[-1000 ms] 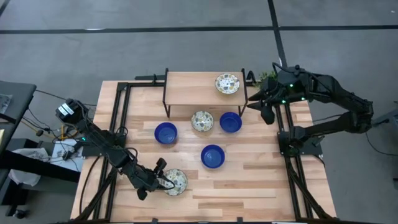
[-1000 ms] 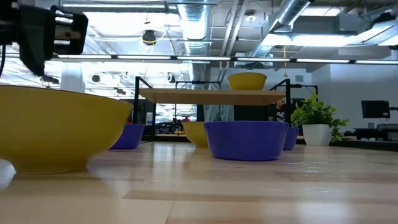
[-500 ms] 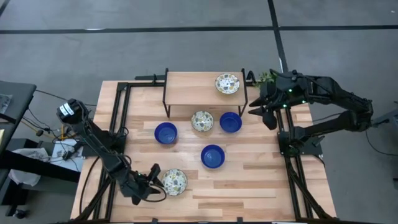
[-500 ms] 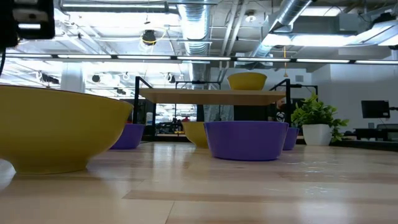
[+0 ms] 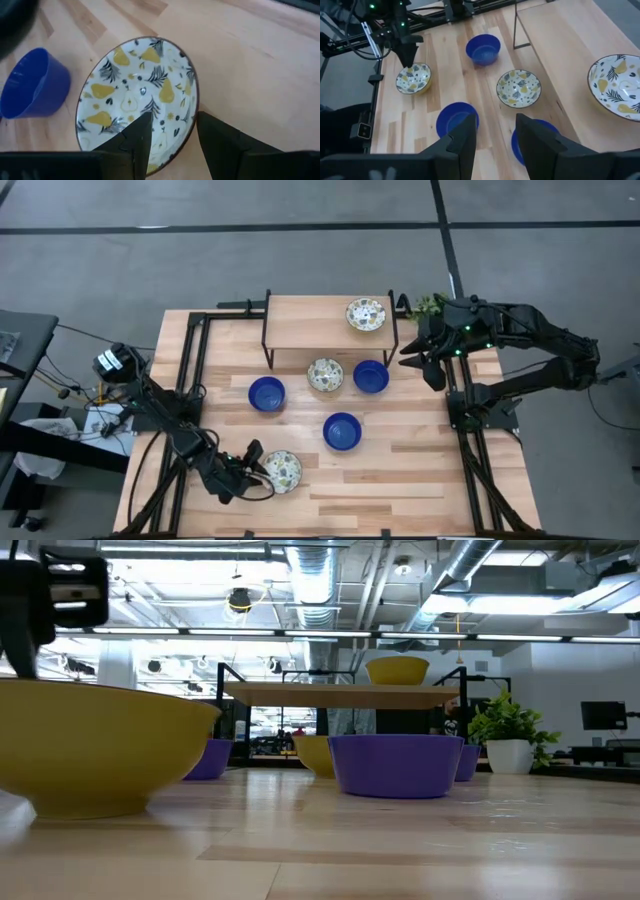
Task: Pick & Place Mini bowls
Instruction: Stack the bottom yellow patterned bowl on top of the yellow patterned bowl on the shelf
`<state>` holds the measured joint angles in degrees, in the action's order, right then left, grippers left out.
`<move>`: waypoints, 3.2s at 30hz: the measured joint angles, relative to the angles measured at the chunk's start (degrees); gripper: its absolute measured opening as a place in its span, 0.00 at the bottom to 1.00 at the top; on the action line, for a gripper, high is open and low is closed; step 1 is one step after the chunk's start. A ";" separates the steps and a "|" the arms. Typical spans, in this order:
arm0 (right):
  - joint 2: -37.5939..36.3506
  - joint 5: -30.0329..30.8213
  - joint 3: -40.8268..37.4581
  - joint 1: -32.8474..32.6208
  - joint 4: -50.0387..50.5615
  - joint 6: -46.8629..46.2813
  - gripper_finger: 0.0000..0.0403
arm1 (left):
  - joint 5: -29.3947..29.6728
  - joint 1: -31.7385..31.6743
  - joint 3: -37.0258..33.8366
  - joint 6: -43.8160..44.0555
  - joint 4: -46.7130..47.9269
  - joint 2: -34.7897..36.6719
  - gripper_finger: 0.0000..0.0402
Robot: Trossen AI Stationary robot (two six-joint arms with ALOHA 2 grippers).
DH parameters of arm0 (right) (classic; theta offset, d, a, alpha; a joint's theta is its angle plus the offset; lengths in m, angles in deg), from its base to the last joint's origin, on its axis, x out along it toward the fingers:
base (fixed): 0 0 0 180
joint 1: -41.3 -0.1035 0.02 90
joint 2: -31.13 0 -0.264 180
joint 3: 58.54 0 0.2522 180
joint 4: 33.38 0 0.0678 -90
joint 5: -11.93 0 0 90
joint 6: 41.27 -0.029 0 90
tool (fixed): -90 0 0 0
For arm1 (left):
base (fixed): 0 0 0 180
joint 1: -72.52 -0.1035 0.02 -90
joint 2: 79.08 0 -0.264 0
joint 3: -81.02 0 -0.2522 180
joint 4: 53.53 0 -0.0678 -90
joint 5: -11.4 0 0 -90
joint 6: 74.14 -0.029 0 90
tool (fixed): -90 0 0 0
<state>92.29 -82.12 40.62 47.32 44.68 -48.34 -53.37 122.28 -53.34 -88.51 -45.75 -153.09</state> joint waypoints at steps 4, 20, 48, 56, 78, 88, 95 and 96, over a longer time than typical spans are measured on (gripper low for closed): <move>0.00 -0.01 0.00 0.00 0.00 0.00 0.31 | -1.92 -1.27 0.00 -0.35 -0.10 -0.38 0.39; 0.00 0.00 -0.02 0.00 0.01 0.00 0.31 | -3.38 -2.31 0.00 -0.41 -2.09 -4.38 0.39; 0.00 -0.42 -0.02 -0.15 0.07 -3.47 0.31 | -4.07 -2.30 -0.09 -0.38 -3.43 -2.66 0.03; 2.41 1.63 -0.07 -5.78 -0.47 -3.84 0.31 | -5.73 -3.46 3.18 1.12 -4.04 3.62 0.03; 29.06 10.99 -0.07 -13.83 -24.56 -6.97 0.31 | -10.81 -17.24 8.35 -14.68 10.80 8.55 0.03; 38.10 13.07 -0.09 -13.75 -34.21 -9.51 0.31 | -1.67 -16.71 8.35 -13.82 10.77 6.87 0.03; 40.74 13.51 0.08 -13.18 -36.84 -9.51 0.31 | 2.08 -16.77 8.27 -12.58 10.76 4.83 0.03; 40.74 13.66 -0.10 -13.04 -35.94 -9.49 0.31 | 2.22 -16.77 8.26 -12.61 10.30 4.60 0.03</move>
<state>133.03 -68.47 40.53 34.28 8.73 -57.82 -51.15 105.51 -45.08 -101.13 -35.45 -148.50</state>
